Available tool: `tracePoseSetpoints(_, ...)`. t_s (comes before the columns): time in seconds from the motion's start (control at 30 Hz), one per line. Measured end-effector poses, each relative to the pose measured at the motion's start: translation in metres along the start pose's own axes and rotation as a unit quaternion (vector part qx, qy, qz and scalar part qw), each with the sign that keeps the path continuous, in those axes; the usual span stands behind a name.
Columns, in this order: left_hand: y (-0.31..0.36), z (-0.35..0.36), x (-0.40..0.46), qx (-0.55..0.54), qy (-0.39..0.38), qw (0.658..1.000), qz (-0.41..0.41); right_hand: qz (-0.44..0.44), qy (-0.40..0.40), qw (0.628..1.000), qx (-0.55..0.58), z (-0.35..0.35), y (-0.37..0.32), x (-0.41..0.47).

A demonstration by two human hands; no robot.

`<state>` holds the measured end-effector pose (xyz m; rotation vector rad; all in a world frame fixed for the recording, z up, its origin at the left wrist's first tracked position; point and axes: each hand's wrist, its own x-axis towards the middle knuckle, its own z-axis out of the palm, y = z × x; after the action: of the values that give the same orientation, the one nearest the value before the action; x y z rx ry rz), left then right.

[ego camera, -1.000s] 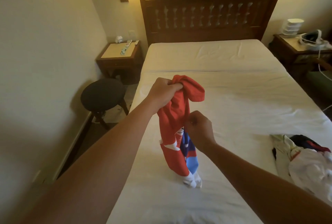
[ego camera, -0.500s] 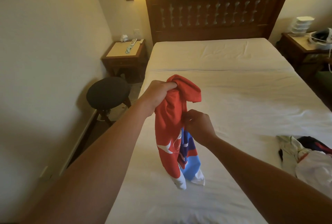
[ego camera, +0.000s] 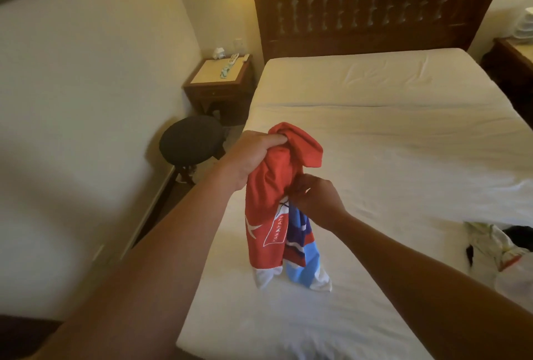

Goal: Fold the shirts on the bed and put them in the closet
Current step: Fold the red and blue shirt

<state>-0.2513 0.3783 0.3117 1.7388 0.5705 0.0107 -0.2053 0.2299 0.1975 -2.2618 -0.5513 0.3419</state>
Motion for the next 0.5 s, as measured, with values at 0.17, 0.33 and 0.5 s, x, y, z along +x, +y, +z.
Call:
tracePoseSetpoints(0.17,0.007,0.001,-0.013,-0.034,0.039,0.999,-0.011,0.006,-0.040,0.998,0.041,0.001,0.019,0.007)
tracePoseSetpoints(0.33,-0.009,-0.008,-0.017,-0.033,0.106,0.994,-0.018,0.028,0.001,0.993,0.114,-0.003,0.034,0.007)
tracePoseSetpoints(0.5,-0.032,-0.021,-0.020,-0.020,0.133,0.991,-0.016,0.053,0.058,0.974,0.210,-0.019,0.039,0.002)
